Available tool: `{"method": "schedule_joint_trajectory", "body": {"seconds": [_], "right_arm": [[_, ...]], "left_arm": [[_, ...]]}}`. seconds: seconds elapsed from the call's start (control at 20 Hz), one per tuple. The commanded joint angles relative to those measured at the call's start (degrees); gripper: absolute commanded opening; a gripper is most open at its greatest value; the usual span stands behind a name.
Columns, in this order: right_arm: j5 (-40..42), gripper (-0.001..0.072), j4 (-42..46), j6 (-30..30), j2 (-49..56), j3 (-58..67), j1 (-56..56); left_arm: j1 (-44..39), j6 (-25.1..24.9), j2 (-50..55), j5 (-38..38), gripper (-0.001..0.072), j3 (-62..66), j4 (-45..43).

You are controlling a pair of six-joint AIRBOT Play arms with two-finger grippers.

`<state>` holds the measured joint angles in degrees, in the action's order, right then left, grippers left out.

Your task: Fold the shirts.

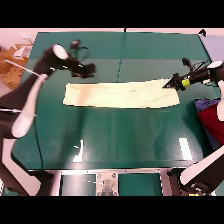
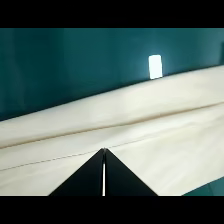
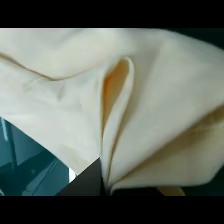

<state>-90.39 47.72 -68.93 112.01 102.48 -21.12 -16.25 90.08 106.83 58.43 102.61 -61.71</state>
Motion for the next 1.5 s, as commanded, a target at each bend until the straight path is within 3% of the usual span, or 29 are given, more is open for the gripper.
{"method": "schedule_joint_trajectory", "body": {"seconds": [0.0,0.3,0.5,0.6,0.7,0.8,0.85,0.9,1.0,1.25,1.45], "right_arm": [[-3.3,0.0014,-0.8,-2.3,-8.2,0.2,1.7],[-4.7,0.0015,-1.9,-6.4,-19.2,0.2,9.2],[-4.4,0.0015,-2.7,-7.4,-20.7,0.2,12.5],[-3.4,0.0015,-2.7,-7.4,-20.7,0.2,13.3],[-2.9,0.0014,-2.7,-7.4,-20.7,0.2,13.7],[-2.9,0.0015,-2.8,-8.4,-20.7,0.2,14.4],[-2.9,0.0014,-2.8,-8.5,-20.7,0.2,14.6],[-2.2,0.0015,-2.8,-9.3,-20.7,0.2,15.9],[0.4,0.0014,-2.8,-11.0,-20.7,0.2,18.9],[19.5,0.0016,-3.0,-13.0,-18.3,0.2,33.9],[45.5,0.0039,-9.6,-13.1,-8.6,0.2,51.2]], "left_arm": [[-10.6,-0.7,4.6,-9.7,0.0018,0.0,0.6],[-20.0,-0.6,12.0,-19.4,0.0018,0.1,7.0],[-20.5,-2.9,15.1,-19.9,0.0018,0.2,16.5],[-19.8,-3.7,14.6,-18.6,0.0018,0.2,16.9],[-17.5,-5.0,13.0,-13.2,0.0018,2.0,16.7],[-13.0,-8.2,11.1,-2.7,0.0018,6.4,15.3],[-12.8,-8.2,11.0,-2.2,0.0018,6.6,15.2],[-7.5,-8.2,9.1,9.7,0.0018,12.3,12.1],[-1.8,-8.1,6.8,20.9,0.0018,17.6,5.6],[10.5,-7.8,-1.7,32.4,0.0018,17.8,-16.7],[15.9,-7.6,-3.3,35.5,0.0018,16.4,-19.5]]}}
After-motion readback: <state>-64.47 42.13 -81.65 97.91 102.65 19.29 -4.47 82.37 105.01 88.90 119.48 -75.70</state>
